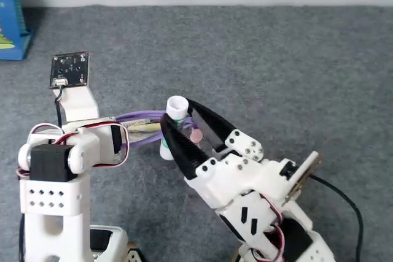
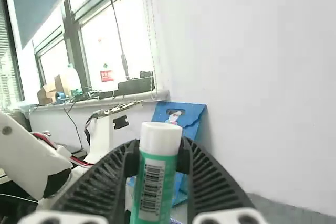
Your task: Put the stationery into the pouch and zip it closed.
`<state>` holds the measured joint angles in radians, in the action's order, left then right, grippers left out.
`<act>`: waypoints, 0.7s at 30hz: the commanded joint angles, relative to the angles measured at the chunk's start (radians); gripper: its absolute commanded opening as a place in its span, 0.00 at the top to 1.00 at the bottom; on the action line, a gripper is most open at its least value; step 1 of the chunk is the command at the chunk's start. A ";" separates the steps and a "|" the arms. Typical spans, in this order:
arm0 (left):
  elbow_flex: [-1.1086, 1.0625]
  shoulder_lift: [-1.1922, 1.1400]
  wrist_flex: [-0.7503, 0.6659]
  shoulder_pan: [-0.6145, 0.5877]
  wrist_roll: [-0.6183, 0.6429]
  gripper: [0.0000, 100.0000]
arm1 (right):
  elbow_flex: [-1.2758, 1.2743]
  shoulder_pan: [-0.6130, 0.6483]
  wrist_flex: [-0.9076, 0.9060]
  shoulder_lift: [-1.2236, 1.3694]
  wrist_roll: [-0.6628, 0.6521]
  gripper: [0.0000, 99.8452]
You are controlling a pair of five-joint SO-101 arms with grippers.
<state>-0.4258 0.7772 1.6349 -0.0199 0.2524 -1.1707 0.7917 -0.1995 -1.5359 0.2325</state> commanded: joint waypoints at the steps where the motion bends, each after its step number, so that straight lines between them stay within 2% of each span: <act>1: 0.001 -0.006 -0.005 0.006 0.008 0.99 | -0.006 0.005 0.117 0.027 -0.012 0.99; 6: 0.001 -0.006 -0.005 0.003 0.008 0.99 | -0.006 0.004 0.288 0.228 -0.017 0.99; 13: 0.001 -0.006 -0.003 0.003 0.008 0.99 | -0.009 0.002 0.588 0.545 -0.146 0.99; 21: 0.001 -0.006 -0.003 0.003 0.008 0.99 | -0.032 -0.013 0.691 0.730 -0.158 0.99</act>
<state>-0.4258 0.7772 1.6349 -0.0199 0.2524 -1.1907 0.7948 0.4649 -0.8378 0.0852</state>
